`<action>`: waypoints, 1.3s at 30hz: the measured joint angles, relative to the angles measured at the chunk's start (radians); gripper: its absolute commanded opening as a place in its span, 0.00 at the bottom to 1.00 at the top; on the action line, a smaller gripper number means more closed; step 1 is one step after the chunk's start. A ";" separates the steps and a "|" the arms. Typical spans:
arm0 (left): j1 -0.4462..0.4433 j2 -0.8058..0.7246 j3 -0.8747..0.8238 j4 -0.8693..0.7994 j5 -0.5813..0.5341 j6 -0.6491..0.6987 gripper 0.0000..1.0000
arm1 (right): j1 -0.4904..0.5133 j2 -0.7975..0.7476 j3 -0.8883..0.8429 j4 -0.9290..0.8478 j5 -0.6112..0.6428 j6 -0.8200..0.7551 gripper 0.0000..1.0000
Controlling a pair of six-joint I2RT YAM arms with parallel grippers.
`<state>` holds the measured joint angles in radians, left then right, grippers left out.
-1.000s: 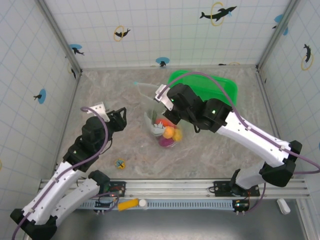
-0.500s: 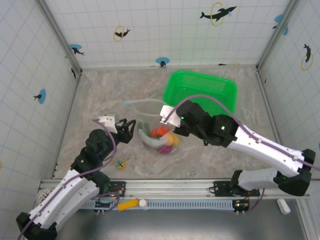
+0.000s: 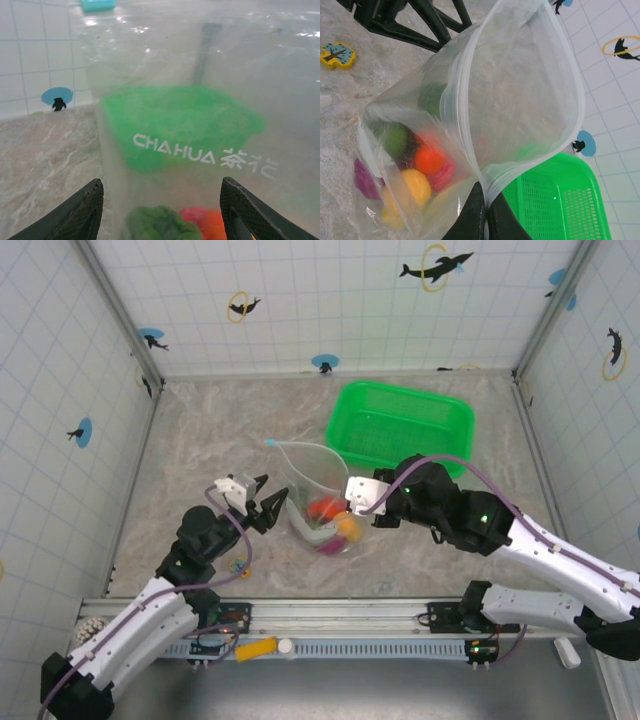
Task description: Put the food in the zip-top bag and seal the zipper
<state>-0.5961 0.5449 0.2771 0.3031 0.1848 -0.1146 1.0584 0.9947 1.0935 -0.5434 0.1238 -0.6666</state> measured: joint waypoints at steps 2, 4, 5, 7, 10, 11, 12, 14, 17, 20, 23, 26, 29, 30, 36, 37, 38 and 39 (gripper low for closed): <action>0.020 0.027 0.000 0.042 0.045 0.021 0.61 | 0.000 -0.005 0.000 0.000 -0.019 -0.019 0.00; 0.058 0.056 -0.002 0.097 0.099 0.029 0.60 | 0.000 -0.013 0.000 0.000 -0.047 -0.037 0.00; 0.084 0.072 -0.004 0.129 0.130 0.026 0.60 | 0.000 -0.019 0.000 -0.001 -0.058 -0.046 0.00; 0.157 0.105 -0.011 0.203 0.213 0.005 0.59 | 0.000 -0.031 0.000 -0.005 -0.074 -0.062 0.00; 0.241 0.168 -0.015 0.307 0.330 -0.022 0.59 | 0.000 -0.050 0.000 -0.014 -0.090 -0.082 0.00; 0.251 0.191 -0.014 0.336 0.370 -0.024 0.59 | 0.000 -0.055 0.000 -0.018 -0.095 -0.087 0.00; 0.256 0.213 -0.014 0.359 0.411 -0.025 0.59 | 0.000 -0.059 0.000 -0.021 -0.099 -0.093 0.00; 0.264 0.249 -0.007 0.385 0.483 -0.028 0.56 | 0.000 -0.064 0.000 -0.029 -0.104 -0.101 0.00; 0.271 0.295 0.020 0.426 0.580 -0.042 0.56 | -0.006 -0.064 0.000 -0.037 -0.110 -0.110 0.00; 0.271 0.311 0.045 0.475 0.646 -0.048 0.50 | -0.014 -0.064 0.000 -0.038 -0.114 -0.116 0.00; 0.271 0.320 0.069 0.495 0.692 -0.047 0.28 | -0.023 -0.065 0.000 -0.038 -0.118 -0.120 0.00; 0.271 0.341 0.109 0.465 0.747 -0.021 0.02 | -0.033 -0.065 0.000 -0.037 -0.116 -0.124 0.00; 0.271 0.344 0.132 0.421 0.769 0.013 0.00 | -0.049 -0.065 0.000 -0.037 -0.099 -0.126 0.00; 0.271 0.337 0.131 0.407 0.768 0.024 0.00 | -0.055 -0.065 0.000 -0.036 -0.093 -0.126 0.00; 0.271 0.280 0.146 0.307 0.719 0.094 0.00 | -0.115 -0.064 0.000 -0.014 -0.029 -0.122 0.00; 0.271 0.280 0.164 0.276 0.714 0.111 0.00 | -0.127 -0.064 0.000 -0.010 -0.020 -0.122 0.00; 0.271 0.280 0.185 0.242 0.706 0.128 0.00 | -0.145 -0.063 0.000 -0.002 -0.011 -0.123 0.00; 0.271 0.280 0.208 0.209 0.695 0.145 0.00 | -0.166 -0.061 0.000 0.005 -0.004 -0.122 0.00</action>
<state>-0.3252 0.8253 0.4850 0.5117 0.8799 0.0307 0.8925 0.9333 1.0939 -0.5381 0.1200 -0.7891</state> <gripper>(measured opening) 0.041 0.050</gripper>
